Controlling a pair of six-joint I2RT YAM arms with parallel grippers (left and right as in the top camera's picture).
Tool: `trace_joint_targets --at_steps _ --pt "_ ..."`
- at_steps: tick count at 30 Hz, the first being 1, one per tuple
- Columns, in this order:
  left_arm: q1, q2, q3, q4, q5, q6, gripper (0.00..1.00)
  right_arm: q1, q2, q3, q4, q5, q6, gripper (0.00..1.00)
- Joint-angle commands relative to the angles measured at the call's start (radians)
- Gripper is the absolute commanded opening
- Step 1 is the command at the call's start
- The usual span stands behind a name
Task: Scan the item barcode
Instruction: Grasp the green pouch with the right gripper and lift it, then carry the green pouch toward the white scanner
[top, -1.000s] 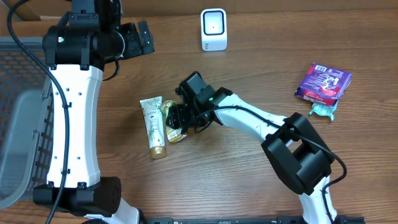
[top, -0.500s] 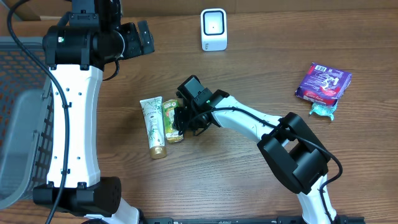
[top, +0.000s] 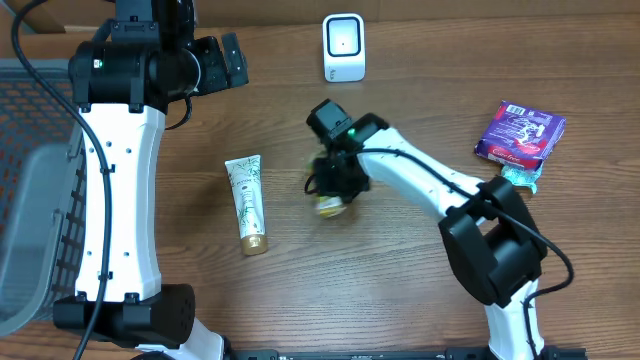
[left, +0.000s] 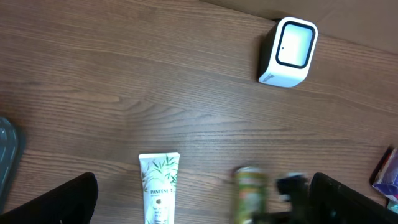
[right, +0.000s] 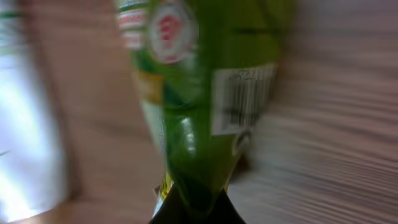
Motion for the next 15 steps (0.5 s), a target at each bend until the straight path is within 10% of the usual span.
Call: trace_joint_targets --at_steps 1,10,13,15 --pt "-0.007 0.001 0.008 0.001 0.007 0.019 1.00 0.006 -0.075 0.038 -0.070 0.494 -0.060 0.04" --pt "-0.007 0.001 0.008 0.002 0.007 0.019 1.00 0.016 -0.024 -0.023 -0.014 0.735 -0.153 0.06" --pt "-0.007 0.001 0.008 0.002 0.008 0.019 1.00 0.016 -0.016 -0.024 -0.010 0.731 -0.162 0.54" --pt "-0.007 0.001 0.008 0.002 0.007 0.019 1.00 0.016 -0.021 -0.018 -0.011 0.698 -0.162 0.63"
